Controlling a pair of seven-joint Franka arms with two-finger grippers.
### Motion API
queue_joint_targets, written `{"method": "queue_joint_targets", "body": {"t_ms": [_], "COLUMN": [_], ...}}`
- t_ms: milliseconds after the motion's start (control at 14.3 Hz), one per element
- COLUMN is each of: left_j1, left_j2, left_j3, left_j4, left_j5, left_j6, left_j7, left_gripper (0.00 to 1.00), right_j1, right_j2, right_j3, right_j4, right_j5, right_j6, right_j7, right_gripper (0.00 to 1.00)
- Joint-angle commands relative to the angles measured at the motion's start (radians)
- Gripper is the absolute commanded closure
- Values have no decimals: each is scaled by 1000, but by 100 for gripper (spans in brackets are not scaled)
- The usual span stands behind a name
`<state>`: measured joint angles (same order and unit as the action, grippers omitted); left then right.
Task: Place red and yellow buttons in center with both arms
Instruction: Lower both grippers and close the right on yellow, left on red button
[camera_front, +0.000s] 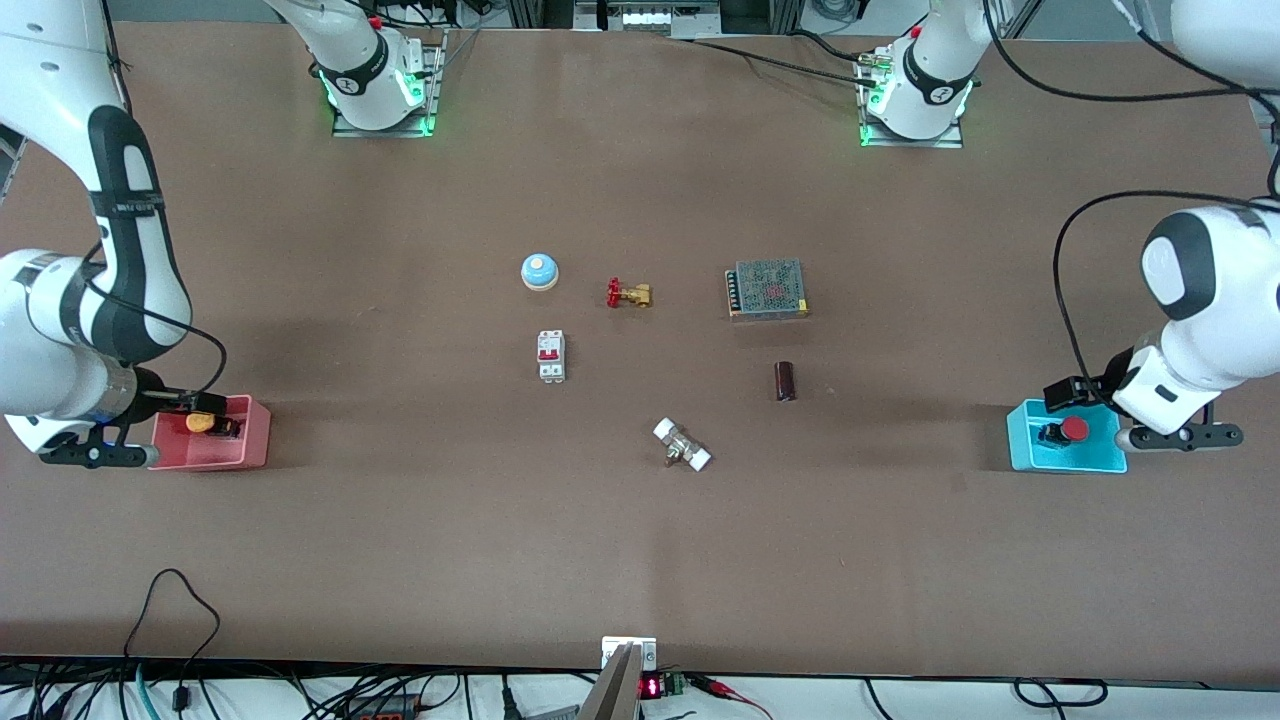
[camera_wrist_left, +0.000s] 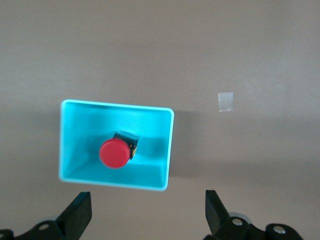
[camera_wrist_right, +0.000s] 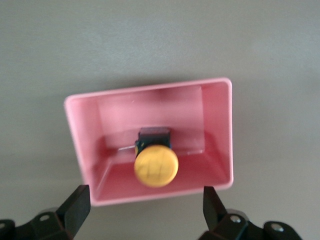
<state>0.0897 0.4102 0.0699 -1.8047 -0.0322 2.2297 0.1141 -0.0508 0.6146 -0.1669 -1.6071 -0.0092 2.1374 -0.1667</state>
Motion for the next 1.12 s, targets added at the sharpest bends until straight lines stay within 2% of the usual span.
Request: {"method": "queue_joint_targets", "body": {"t_ms": [0, 559, 979, 1049], "left_j1": [28, 79, 90, 88], "left_j2": [48, 151, 182, 183], "left_j3": [-1, -1, -1, -1], "left_j4": [44, 54, 54, 54], "left_j5": [-55, -72, -97, -104], "left_j6": [10, 105, 131, 134], "left_j7": [106, 202, 242, 242], "left_gripper": [0, 0, 0, 0], "right_j1": [-17, -20, -23, -24], "right_j2": [27, 76, 100, 100], "right_j3": [10, 10, 12, 12], "right_j4": [30, 30, 30, 30], "right_j5": [-2, 1, 5, 5], "right_j6": [19, 58, 78, 82], "right_j7": [-42, -50, -59, -62], "right_gripper": [0, 0, 0, 3]}}
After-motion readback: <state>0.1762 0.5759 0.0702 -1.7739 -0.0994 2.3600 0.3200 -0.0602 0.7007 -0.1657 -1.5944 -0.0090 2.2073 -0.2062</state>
